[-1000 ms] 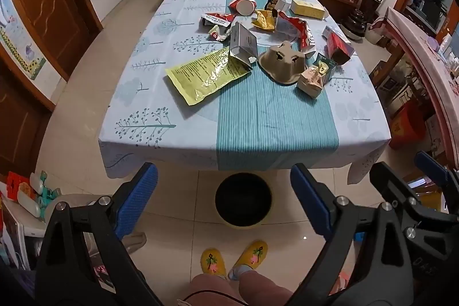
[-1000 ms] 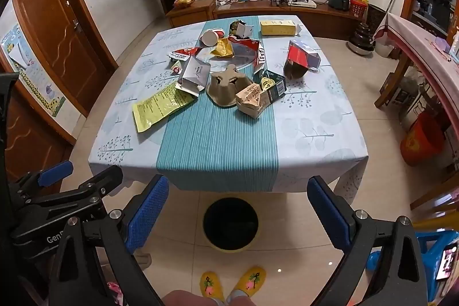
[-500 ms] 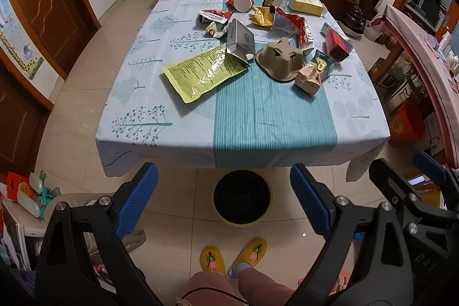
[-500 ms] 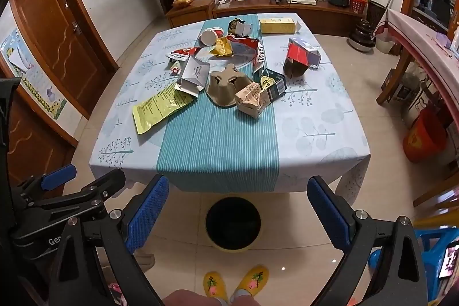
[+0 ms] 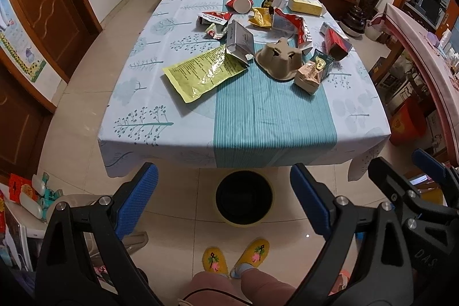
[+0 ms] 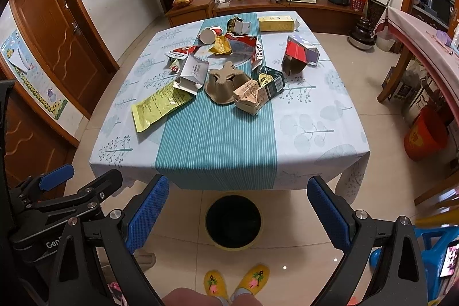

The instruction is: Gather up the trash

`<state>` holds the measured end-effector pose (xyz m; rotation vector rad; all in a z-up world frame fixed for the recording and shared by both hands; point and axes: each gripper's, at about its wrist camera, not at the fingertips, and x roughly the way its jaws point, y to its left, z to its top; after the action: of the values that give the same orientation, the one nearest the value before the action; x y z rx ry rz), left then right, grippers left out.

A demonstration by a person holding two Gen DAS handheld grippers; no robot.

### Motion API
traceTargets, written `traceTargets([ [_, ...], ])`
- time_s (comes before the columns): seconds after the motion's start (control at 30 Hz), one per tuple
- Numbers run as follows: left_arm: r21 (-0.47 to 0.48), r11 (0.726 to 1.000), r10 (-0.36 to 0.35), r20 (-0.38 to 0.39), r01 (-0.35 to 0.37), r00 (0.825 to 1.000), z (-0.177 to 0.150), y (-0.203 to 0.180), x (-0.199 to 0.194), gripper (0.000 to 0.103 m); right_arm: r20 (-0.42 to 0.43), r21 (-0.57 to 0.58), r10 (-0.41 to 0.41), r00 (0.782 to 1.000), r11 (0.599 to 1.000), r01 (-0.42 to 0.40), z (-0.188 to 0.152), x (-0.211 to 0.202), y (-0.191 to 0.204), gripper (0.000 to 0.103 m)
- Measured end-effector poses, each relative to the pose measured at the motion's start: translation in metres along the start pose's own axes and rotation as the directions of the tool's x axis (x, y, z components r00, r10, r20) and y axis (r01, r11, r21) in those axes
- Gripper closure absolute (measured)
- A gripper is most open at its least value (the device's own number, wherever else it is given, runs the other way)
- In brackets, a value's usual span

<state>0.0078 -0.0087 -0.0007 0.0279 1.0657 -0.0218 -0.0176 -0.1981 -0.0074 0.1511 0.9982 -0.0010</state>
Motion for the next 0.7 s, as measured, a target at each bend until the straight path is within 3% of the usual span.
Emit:
traceTargets([
  [0.7,-0.006,1.000,0.030,0.010,-0.030,1.000,-0.0011,0.0028,-0.0089,0.011,0.005,-0.007,0.028,1.000,1.000,-0.028,-0.0024,0.0009,0.0067,0.004],
])
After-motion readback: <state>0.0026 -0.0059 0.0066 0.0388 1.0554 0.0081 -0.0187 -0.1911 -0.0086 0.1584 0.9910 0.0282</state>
